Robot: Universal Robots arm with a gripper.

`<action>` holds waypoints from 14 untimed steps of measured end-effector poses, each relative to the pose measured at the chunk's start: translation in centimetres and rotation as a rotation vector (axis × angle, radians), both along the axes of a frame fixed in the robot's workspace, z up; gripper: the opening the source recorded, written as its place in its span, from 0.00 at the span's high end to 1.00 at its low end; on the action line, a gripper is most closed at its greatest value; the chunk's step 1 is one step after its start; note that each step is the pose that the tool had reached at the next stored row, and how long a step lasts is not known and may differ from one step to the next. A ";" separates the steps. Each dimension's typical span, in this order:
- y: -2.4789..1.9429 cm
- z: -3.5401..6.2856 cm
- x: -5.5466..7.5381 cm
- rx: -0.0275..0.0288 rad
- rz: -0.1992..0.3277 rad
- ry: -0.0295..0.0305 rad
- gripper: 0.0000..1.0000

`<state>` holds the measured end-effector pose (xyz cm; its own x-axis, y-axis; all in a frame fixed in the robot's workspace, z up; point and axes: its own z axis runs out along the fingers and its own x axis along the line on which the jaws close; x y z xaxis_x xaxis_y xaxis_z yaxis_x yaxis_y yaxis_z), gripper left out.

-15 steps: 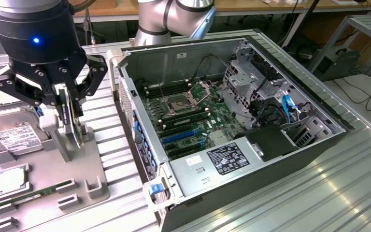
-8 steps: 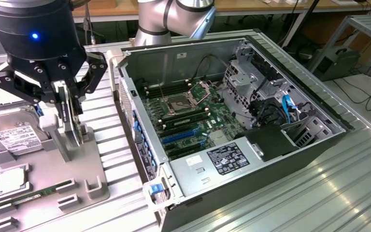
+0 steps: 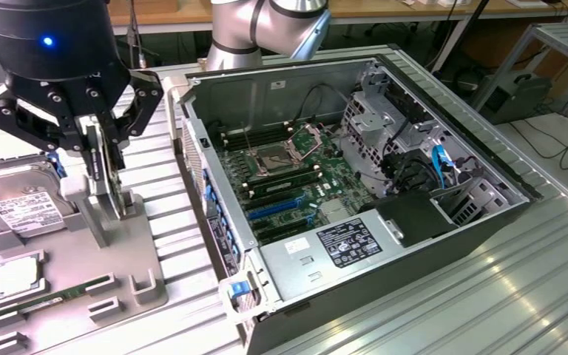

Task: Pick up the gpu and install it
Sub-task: 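Pick up the gpu and move the gpu toward the slot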

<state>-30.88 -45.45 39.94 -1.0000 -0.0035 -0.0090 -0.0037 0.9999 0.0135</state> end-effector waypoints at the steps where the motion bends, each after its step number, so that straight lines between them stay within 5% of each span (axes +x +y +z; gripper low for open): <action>1: 0.00 0.12 0.0 0.0000 0.000 0.0000 0.72; 14: 0.03 1.82 0.0 -0.0011 0.000 0.0000 0.72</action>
<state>-30.87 -45.42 41.75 -1.0000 -0.0036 -0.0090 -0.0038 0.9999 0.0124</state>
